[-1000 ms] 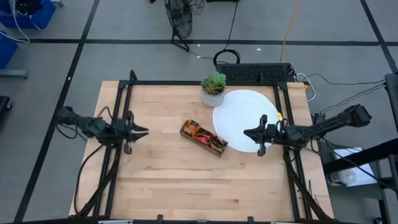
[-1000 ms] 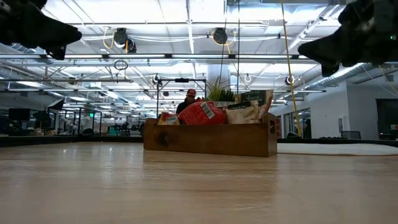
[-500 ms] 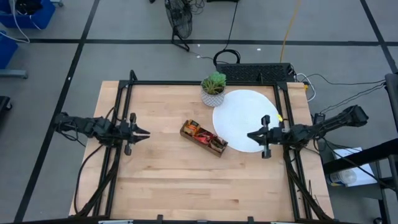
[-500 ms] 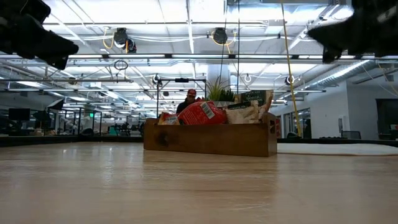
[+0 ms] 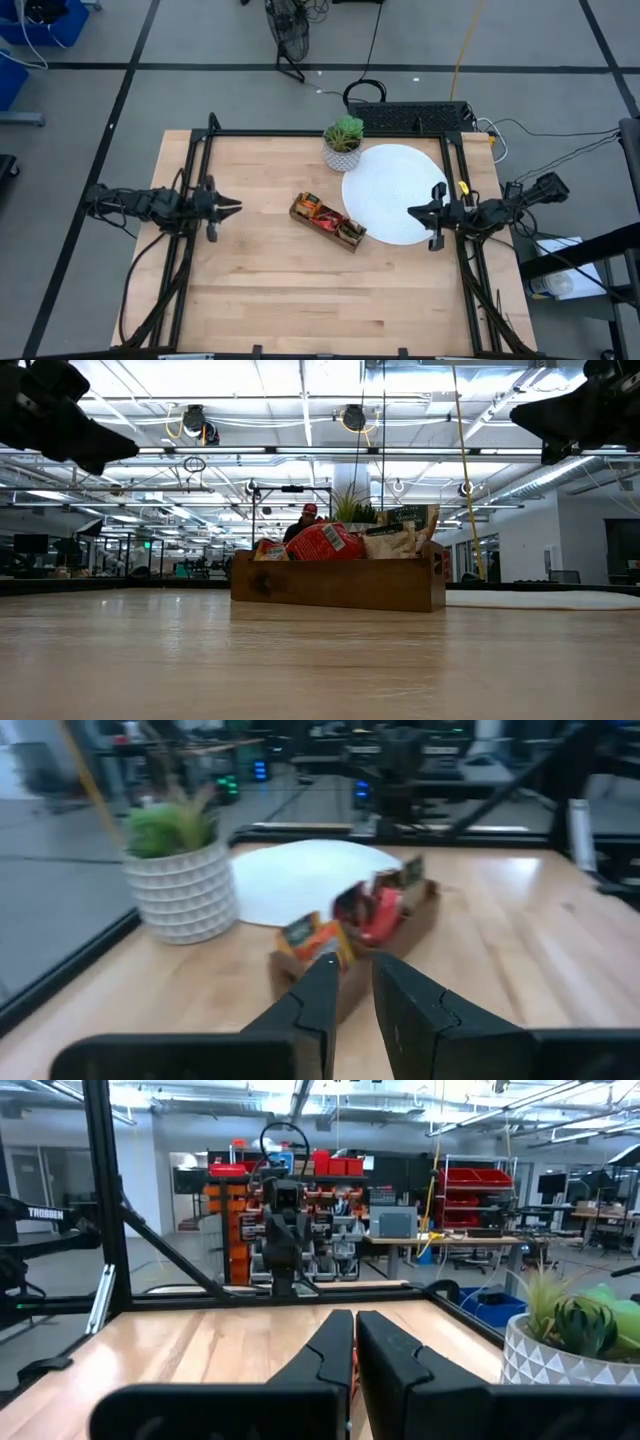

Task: Pick & Place Tea
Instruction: Return to home position

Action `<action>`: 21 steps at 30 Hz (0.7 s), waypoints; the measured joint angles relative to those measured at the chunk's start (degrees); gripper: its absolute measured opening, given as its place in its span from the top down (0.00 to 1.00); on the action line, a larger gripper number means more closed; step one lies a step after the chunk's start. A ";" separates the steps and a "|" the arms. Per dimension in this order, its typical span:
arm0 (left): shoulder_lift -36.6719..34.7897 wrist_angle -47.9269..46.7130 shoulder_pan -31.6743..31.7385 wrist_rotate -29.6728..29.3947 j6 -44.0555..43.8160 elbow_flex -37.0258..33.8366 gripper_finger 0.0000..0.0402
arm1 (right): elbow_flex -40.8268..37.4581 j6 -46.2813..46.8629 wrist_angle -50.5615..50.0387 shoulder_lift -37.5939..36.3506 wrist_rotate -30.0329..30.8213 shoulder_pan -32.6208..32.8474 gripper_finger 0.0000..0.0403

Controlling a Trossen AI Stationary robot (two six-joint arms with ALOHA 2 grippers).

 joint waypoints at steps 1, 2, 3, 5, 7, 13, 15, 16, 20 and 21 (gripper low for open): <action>0.00 -0.05 0.00 -1.10 -0.38 0.01 0.83 | 0.00 0.03 -0.15 -0.21 0.00 0.00 0.98; 0.00 -0.07 0.00 -1.88 -0.79 0.00 0.83 | 0.00 0.15 -0.13 -0.23 -0.02 0.00 0.98; 0.00 -0.09 0.00 -2.40 -1.46 0.00 0.83 | -0.01 0.17 -0.12 -0.17 -0.02 0.00 0.98; 0.00 -0.03 0.00 -2.62 -2.06 0.00 0.83 | -0.02 0.15 -0.23 -0.02 -0.02 0.00 0.98; 0.00 0.18 0.00 -2.62 -2.02 0.00 0.83 | -0.04 0.17 -0.16 -0.04 -0.02 0.00 0.98; 0.00 0.52 0.00 -2.62 -1.83 0.00 0.83 | -0.06 0.17 -0.16 -0.03 -0.02 0.00 0.98; 0.00 0.48 0.00 -2.62 -1.84 0.00 0.83 | -0.07 0.17 -0.14 -0.04 -0.02 0.00 0.98; 0.00 0.51 0.00 -2.62 -1.89 0.00 0.83 | -0.07 0.17 -0.16 -0.04 -0.02 0.00 0.98; 0.00 0.52 0.00 -2.62 -2.01 0.00 0.83 | -0.07 0.17 -0.16 -0.04 -0.02 0.00 0.98; 0.00 0.50 0.00 -2.62 -1.98 0.01 0.83 | -0.07 0.17 -0.16 -0.04 -0.02 0.00 0.98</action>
